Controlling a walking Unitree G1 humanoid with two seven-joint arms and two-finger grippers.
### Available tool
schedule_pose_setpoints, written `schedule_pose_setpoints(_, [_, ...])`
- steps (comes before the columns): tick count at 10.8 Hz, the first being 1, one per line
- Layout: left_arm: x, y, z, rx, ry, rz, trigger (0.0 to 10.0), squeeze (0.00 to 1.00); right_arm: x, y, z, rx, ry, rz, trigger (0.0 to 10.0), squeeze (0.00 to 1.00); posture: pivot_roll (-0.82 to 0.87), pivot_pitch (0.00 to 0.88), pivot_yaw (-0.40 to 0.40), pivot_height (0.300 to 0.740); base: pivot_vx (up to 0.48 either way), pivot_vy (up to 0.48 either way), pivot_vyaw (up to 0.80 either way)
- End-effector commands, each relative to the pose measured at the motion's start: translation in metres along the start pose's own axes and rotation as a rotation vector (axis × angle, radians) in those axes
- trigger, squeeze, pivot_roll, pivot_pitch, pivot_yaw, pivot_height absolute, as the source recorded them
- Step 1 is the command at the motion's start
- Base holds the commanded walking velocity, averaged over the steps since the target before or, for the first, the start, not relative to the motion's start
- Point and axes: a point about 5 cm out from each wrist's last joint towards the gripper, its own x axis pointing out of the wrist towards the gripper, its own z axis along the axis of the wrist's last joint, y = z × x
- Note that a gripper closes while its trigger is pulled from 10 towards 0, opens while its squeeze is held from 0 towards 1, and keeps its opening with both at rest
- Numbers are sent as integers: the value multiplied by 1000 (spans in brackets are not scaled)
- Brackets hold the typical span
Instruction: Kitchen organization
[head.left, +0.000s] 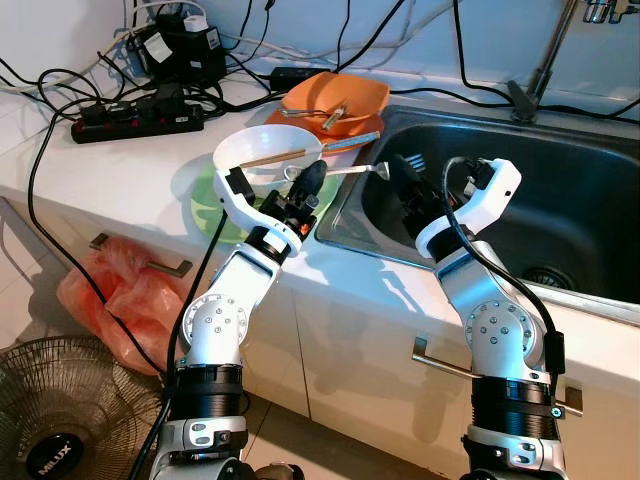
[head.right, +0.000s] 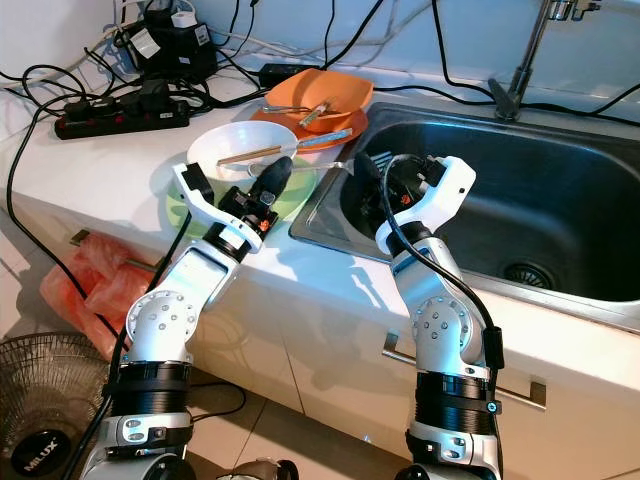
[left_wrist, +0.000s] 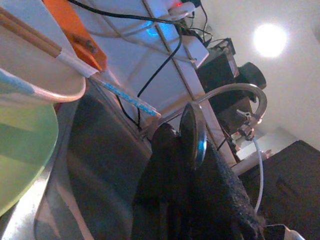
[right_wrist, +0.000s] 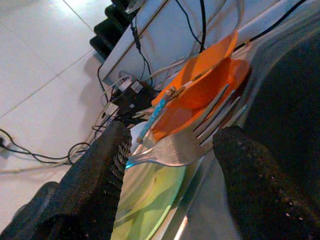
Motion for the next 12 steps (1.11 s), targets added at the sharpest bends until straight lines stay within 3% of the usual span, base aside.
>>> schedule_pose_setpoints(1, [6, -7, -1, -25, 15, -43, 0, 0, 4, 8, 0, 27, 13, 30, 10000, 0, 48, 31, 100, 740, 0, 0, 0])
schedule_pose_setpoints(6, [8, -12, -9, -74, 87, -101, 0, 0, 13, 18, -2, 73, 2, 88, 10000, 0, 49, 27, 99, 740, 0, 0, 0])
schedule_pose_setpoints(7, [8, -13, -9, -73, 97, -110, 0, 0, 15, 19, 0, 81, -11, 94, 7765, 0, 49, 26, 100, 740, 0, 0, 0])
schedule_pose_setpoints(8, [7, -13, -8, -75, 102, -113, 0, 0, 16, 20, 1, 85, -19, 95, 627, 0, 49, 25, 99, 740, 0, 0, 0])
schedule_pose_setpoints(9, [4, -12, -9, -87, 120, -122, 0, 0, 18, 21, 4, 94, -33, 97, 0, 0, 52, 24, 97, 740, 0, 0, 0])
schedule_pose_setpoints(12, [2, -9, -7, -92, 117, -111, 0, 0, 19, 19, 7, 95, -53, 90, 0, 0, 53, 22, 92, 740, 0, 0, 0])
